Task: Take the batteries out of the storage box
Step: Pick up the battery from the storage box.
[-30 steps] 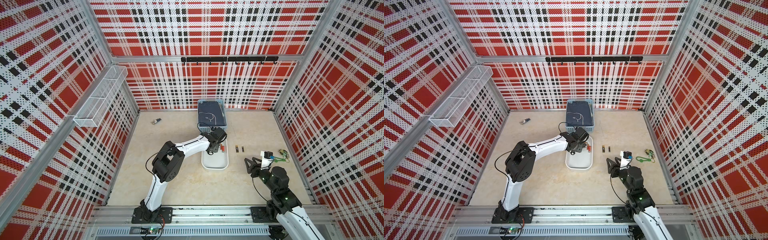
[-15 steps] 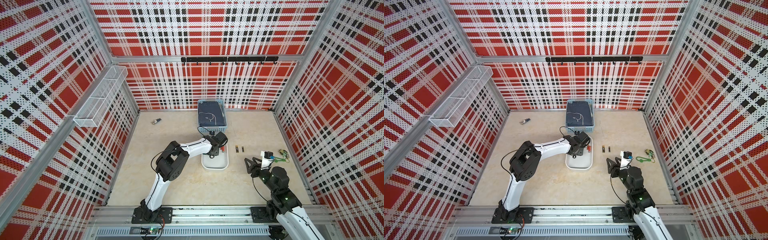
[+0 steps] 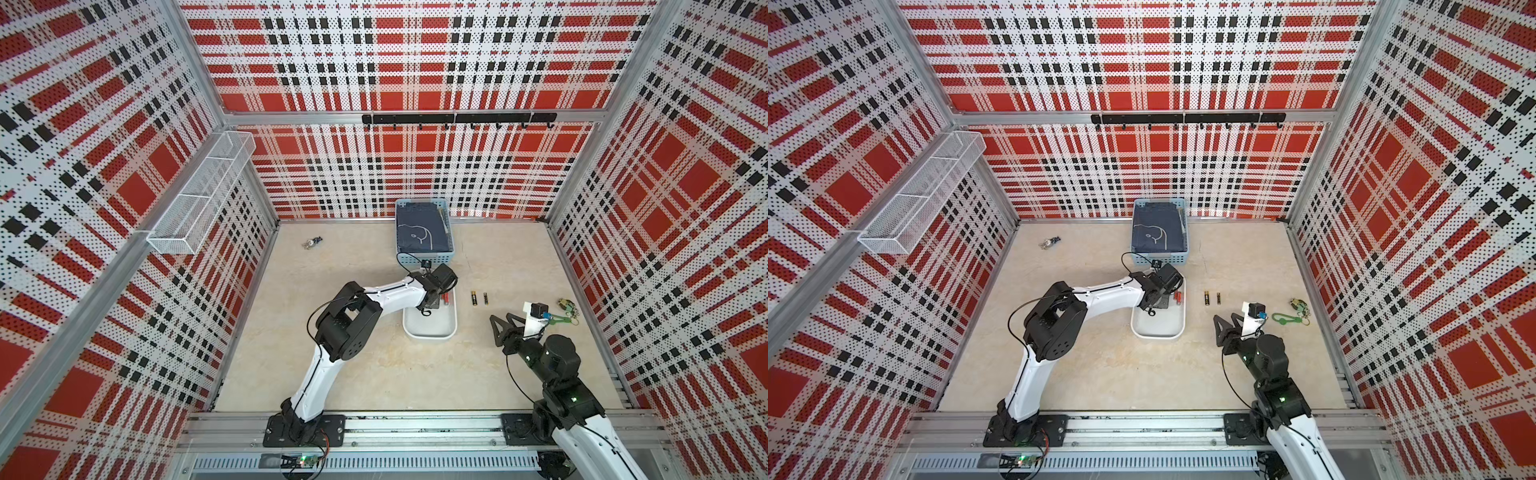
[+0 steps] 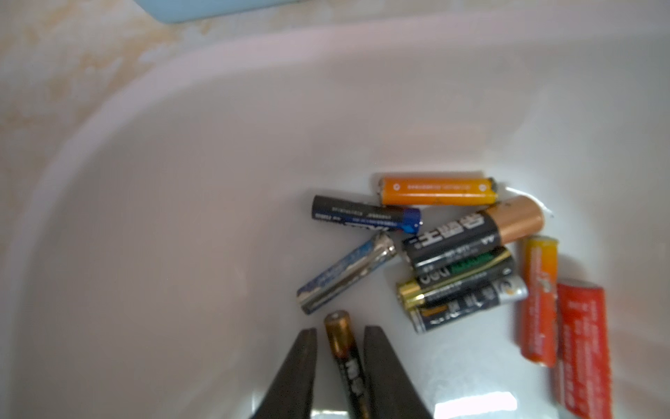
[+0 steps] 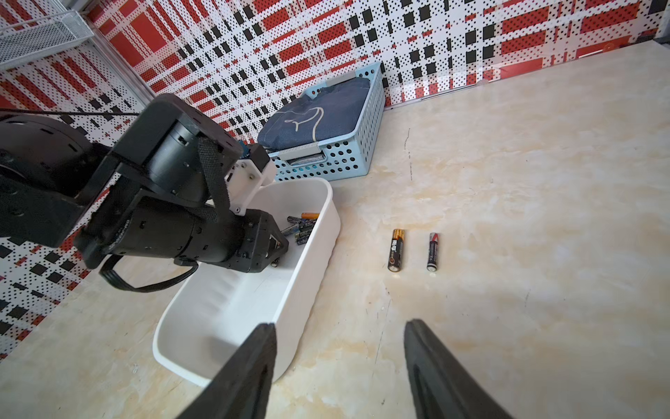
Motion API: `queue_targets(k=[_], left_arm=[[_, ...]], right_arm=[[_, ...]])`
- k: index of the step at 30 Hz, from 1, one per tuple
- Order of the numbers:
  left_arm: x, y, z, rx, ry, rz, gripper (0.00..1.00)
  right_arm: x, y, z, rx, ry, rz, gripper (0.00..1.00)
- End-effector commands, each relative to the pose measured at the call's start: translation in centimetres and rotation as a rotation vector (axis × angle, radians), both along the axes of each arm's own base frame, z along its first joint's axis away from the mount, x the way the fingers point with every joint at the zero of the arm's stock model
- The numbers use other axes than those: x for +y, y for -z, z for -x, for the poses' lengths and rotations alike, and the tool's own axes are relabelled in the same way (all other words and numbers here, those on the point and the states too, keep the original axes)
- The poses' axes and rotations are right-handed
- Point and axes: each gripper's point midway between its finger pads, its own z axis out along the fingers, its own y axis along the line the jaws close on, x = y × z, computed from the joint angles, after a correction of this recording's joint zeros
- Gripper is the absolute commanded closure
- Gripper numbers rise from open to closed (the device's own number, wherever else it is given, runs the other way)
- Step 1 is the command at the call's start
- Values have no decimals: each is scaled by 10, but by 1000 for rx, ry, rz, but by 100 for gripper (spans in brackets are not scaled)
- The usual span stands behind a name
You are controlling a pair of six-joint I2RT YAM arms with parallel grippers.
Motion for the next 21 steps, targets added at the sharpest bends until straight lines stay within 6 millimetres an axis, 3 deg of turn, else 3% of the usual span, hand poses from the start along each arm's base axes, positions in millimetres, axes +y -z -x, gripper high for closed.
queue_targets(k=[1, 7, 8, 11, 17, 21], left_arm=[[14, 28, 7, 58, 21, -88, 77], [14, 23, 9, 57, 36, -89, 100], [14, 19, 10, 51, 38, -88, 100], [10, -5, 8, 15, 42, -64, 100], [5, -80, 1, -66, 65, 54, 100], [39, -104, -11, -80, 37, 98, 100]], right_arm=[[0, -6, 1, -11, 4, -9, 36], [-1, -5, 1, -11, 7, -7, 36], [-1, -5, 1, -10, 7, -9, 36], [-1, -5, 0, -9, 10, -8, 36], [-2, -4, 0, -7, 15, -8, 34], [-2, -4, 0, -7, 18, -7, 33]])
